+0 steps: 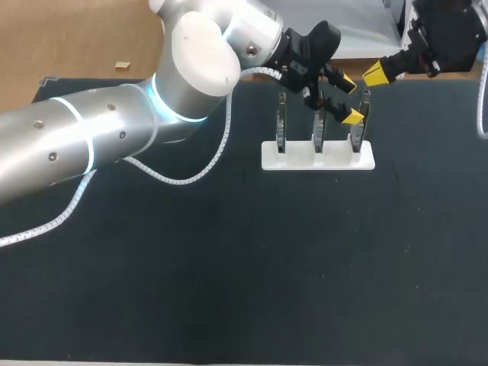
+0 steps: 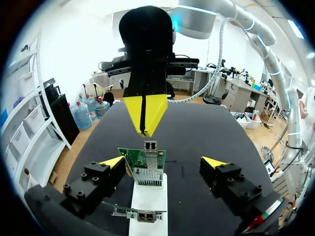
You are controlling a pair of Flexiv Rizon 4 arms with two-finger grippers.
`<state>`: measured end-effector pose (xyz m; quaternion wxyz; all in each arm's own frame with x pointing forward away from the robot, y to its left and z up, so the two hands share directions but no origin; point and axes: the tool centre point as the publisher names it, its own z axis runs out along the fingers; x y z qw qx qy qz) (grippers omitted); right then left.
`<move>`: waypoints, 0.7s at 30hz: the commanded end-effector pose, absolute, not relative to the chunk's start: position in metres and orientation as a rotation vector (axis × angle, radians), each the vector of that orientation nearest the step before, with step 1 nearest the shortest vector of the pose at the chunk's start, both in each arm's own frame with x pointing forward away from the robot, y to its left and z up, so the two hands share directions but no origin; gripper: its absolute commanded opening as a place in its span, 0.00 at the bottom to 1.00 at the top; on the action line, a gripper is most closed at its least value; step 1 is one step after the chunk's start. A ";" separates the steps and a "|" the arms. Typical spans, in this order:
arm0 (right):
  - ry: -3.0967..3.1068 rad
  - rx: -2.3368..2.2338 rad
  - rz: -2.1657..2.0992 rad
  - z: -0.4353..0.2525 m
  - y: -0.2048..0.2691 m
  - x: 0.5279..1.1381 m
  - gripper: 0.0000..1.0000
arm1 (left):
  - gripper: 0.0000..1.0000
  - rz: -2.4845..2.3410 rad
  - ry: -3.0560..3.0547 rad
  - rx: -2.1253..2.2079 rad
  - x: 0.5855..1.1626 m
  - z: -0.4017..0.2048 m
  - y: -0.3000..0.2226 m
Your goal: Pick up the optical module with the left hand, and insert it into the network port with the right hand.
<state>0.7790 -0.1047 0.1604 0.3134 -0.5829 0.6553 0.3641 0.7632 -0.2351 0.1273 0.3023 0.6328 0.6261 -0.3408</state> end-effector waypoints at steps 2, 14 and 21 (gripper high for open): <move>1.728 -1.533 0.963 0.158 -0.104 0.780 0.00 | 1.00 -0.899 1.664 1.676 0.762 0.128 -0.235; 1.744 -1.538 0.965 0.152 -0.105 0.783 0.00 | 1.00 -0.899 1.664 1.676 0.762 0.128 -0.235; 1.756 -1.535 0.970 0.148 -0.106 0.784 0.00 | 1.00 -0.899 1.664 1.676 0.762 0.128 -0.235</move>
